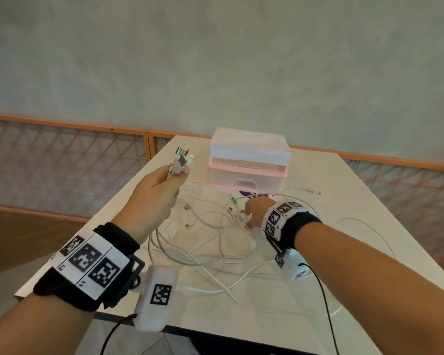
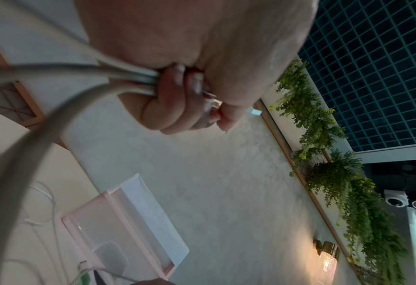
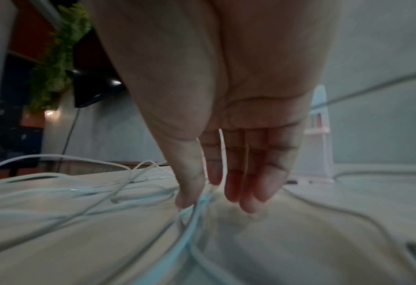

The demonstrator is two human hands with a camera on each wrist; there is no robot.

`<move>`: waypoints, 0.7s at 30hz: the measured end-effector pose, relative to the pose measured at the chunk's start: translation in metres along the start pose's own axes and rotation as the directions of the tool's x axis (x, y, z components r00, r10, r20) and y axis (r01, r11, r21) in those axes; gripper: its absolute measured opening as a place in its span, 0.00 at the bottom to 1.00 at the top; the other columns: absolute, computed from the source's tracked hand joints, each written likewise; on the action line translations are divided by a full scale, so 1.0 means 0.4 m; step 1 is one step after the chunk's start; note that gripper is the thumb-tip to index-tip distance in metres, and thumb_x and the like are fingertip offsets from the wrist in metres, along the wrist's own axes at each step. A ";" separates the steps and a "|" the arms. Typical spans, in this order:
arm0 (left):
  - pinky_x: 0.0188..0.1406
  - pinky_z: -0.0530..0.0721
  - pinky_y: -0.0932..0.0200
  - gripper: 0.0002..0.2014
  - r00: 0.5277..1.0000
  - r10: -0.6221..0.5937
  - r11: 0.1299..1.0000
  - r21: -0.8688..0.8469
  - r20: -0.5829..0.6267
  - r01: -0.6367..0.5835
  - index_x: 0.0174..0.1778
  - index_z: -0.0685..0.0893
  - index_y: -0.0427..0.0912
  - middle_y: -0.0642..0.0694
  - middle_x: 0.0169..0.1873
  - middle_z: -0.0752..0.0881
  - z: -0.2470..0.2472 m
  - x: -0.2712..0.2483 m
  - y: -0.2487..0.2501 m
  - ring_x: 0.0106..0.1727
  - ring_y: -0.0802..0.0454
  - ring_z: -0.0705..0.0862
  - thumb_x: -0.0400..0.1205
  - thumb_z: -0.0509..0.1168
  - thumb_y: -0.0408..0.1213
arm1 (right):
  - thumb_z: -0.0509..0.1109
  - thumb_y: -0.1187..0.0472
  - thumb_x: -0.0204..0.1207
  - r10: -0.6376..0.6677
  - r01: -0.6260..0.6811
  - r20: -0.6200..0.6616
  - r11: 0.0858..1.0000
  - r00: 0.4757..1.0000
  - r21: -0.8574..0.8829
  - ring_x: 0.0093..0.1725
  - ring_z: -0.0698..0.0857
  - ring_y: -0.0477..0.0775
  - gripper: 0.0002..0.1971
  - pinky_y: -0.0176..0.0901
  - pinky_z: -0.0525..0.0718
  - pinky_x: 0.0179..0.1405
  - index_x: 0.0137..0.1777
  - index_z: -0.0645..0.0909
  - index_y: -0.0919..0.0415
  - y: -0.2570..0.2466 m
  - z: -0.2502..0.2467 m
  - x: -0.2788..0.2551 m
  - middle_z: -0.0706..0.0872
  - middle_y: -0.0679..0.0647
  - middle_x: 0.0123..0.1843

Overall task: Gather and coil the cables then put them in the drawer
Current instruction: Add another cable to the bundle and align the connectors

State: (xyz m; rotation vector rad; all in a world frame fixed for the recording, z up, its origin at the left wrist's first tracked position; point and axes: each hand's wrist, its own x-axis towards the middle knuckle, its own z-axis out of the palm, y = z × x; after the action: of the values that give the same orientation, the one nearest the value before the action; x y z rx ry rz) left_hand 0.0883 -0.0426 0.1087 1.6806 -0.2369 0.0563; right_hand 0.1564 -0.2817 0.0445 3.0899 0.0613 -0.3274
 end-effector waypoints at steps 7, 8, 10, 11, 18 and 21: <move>0.18 0.55 0.62 0.17 1.000 0.011 1.000 -0.011 0.010 -0.011 0.30 0.67 0.49 0.56 0.21 0.61 -0.001 0.009 -0.007 0.21 0.57 0.56 0.84 0.59 0.49 | 0.68 0.61 0.71 0.076 -0.080 0.036 0.990 0.996 0.120 0.42 0.84 0.58 0.05 0.47 0.87 0.51 0.41 0.82 0.63 0.002 0.001 0.030 0.86 0.57 0.42; 0.18 0.55 0.62 0.18 1.000 0.011 1.000 -0.012 0.007 -0.011 0.29 0.66 0.49 0.56 0.21 0.62 -0.001 0.012 -0.009 0.21 0.58 0.56 0.84 0.59 0.49 | 0.66 0.61 0.72 0.083 -0.087 0.034 0.987 0.996 0.138 0.38 0.83 0.58 0.08 0.47 0.85 0.49 0.33 0.79 0.61 0.005 -0.009 0.029 0.84 0.56 0.36; 0.18 0.56 0.63 0.19 1.000 0.009 1.000 -0.009 0.003 -0.009 0.28 0.66 0.50 0.57 0.20 0.62 -0.002 0.016 -0.013 0.21 0.58 0.57 0.84 0.60 0.49 | 0.62 0.60 0.74 0.114 -0.118 0.033 0.978 0.993 0.170 0.32 0.80 0.57 0.14 0.47 0.83 0.44 0.25 0.72 0.57 0.017 -0.034 0.030 0.79 0.54 0.28; 0.19 0.56 0.62 0.19 1.000 0.007 1.000 -0.007 0.004 -0.007 0.27 0.67 0.52 0.57 0.21 0.62 -0.003 0.017 -0.015 0.21 0.58 0.57 0.84 0.60 0.49 | 0.61 0.61 0.75 0.121 -0.124 0.029 0.974 0.992 0.190 0.30 0.79 0.56 0.14 0.45 0.81 0.40 0.26 0.73 0.58 0.023 -0.050 0.025 0.80 0.54 0.29; 0.22 0.56 0.60 0.20 1.000 0.025 1.000 0.006 -0.008 -0.025 0.26 0.67 0.53 0.55 0.22 0.62 -0.004 0.021 -0.015 0.23 0.55 0.57 0.83 0.60 0.51 | 0.59 0.66 0.78 0.135 -0.140 0.035 0.959 0.990 0.247 0.24 0.72 0.50 0.14 0.35 0.71 0.21 0.57 0.81 0.71 0.080 -0.132 -0.071 0.84 0.61 0.45; 0.23 0.56 0.59 0.18 0.999 0.044 0.999 0.024 -0.011 -0.043 0.29 0.68 0.50 0.54 0.24 0.62 0.003 0.018 -0.010 0.23 0.54 0.58 0.82 0.61 0.52 | 0.64 0.64 0.76 0.167 -0.184 0.078 0.914 0.983 0.362 0.24 0.74 0.51 0.08 0.37 0.72 0.22 0.45 0.81 0.68 0.116 -0.143 -0.118 0.82 0.60 0.36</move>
State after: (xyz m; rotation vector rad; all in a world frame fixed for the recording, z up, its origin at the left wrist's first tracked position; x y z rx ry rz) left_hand 0.0961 -0.0442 0.1059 1.6985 -0.2648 0.1020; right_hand 0.1244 -0.3273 0.1116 3.4186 -0.3161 -0.4471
